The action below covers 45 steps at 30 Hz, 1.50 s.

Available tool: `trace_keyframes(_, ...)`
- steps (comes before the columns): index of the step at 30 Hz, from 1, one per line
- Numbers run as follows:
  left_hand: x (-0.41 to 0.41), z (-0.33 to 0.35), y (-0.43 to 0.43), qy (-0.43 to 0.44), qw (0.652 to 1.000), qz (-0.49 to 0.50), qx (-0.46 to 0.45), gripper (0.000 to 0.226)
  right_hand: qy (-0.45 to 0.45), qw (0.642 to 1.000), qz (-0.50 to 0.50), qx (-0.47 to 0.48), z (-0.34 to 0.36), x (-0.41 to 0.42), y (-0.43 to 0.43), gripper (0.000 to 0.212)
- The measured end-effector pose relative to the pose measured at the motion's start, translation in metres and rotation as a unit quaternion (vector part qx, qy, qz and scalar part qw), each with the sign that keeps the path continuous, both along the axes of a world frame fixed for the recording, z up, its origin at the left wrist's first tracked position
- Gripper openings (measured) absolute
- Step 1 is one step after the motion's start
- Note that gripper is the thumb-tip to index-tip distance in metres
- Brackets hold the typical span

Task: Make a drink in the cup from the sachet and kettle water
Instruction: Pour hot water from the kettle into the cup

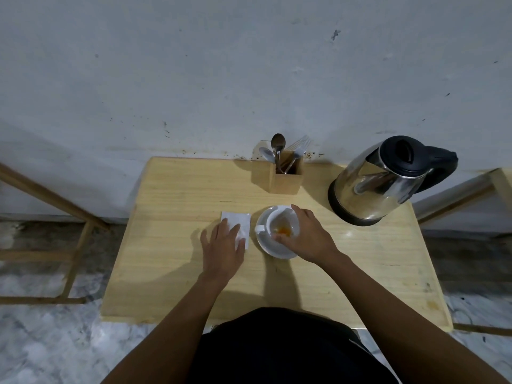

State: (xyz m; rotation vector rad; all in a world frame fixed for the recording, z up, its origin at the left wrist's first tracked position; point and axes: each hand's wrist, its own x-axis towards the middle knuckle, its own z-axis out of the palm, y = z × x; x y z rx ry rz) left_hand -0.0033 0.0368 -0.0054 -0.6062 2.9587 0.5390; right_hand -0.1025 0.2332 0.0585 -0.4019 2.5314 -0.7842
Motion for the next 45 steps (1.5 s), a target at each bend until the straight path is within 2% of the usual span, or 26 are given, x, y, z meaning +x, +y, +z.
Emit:
trace_keyframes(2, -0.008, 0.016, 0.008, 0.036, 0.999, 0.012, 0.033, 0.041, 0.003, 0.999, -0.024, -0.023, 0.008, -0.002, 0.006, 0.082)
trace_keyframes(4, -0.019, 0.032, 0.019, 0.066, 0.991, 0.009, 0.117, 0.039, 0.022, 0.997, -0.06, -0.052, 0.017, -0.004, 0.016, 0.073)
trace_keyframes(6, -0.029, 0.046, 0.03, 0.057, 0.98, 0.016, 0.189, 0.036, 0.058, 0.99, -0.095, -0.087, 0.028, -0.005, 0.031, 0.064)
trace_keyframes(10, -0.043, 0.048, 0.042, 0.007, 0.979, 0.04, 0.199, 0.034, 0.104, 0.971, -0.157, -0.148, 0.05, -0.009, 0.065, 0.048)
trace_keyframes(13, -0.044, 0.041, 0.049, 0.033, 0.966, 0.083, 0.243, 0.028, 0.156, 0.954, -0.193, -0.165, 0.064, -0.01, 0.096, 0.037)
trace_keyframes(16, -0.048, 0.042, 0.055, 0.059, 0.96, 0.116, 0.247, 0.026, 0.22, 0.929, -0.231, -0.189, 0.074, -0.016, 0.125, 0.027)
trace_keyframes(20, -0.053, 0.046, 0.064, 0.045, 0.959, 0.154, 0.236, 0.03, 0.273, 0.887, -0.297, -0.226, 0.087, -0.035, 0.156, 0.02)
trace_keyframes(23, -0.052, 0.048, 0.074, 0.046, 0.957, 0.186, 0.219, 0.036, 0.255, 0.879, -0.329, -0.232, 0.093, -0.062, 0.18, 0.028)
trace_keyframes(30, -0.053, 0.051, 0.092, 0.045, 0.946, 0.246, 0.208, 0.032, 0.151, 0.95, -0.219, -0.164, 0.086, -0.131, 0.213, 0.064)
trace_keyframes(34, -0.058, 0.053, 0.094, 0.012, 0.954, 0.25, 0.166, 0.034, 0.128, 0.967, -0.159, -0.155, 0.091, -0.16, 0.221, 0.059)
trace_keyframes(39, -0.058, 0.053, 0.098, 0.008, 0.942, 0.28, 0.184, 0.036, 0.021, 0.985, -0.03, -0.166, 0.102, -0.195, 0.234, 0.049)
trace_keyframes(45, -0.06, 0.055, 0.096, -0.012, 0.938, 0.285, 0.194, 0.039, -0.038, 0.992, 0.045, -0.115, 0.105, -0.218, 0.241, 0.055)
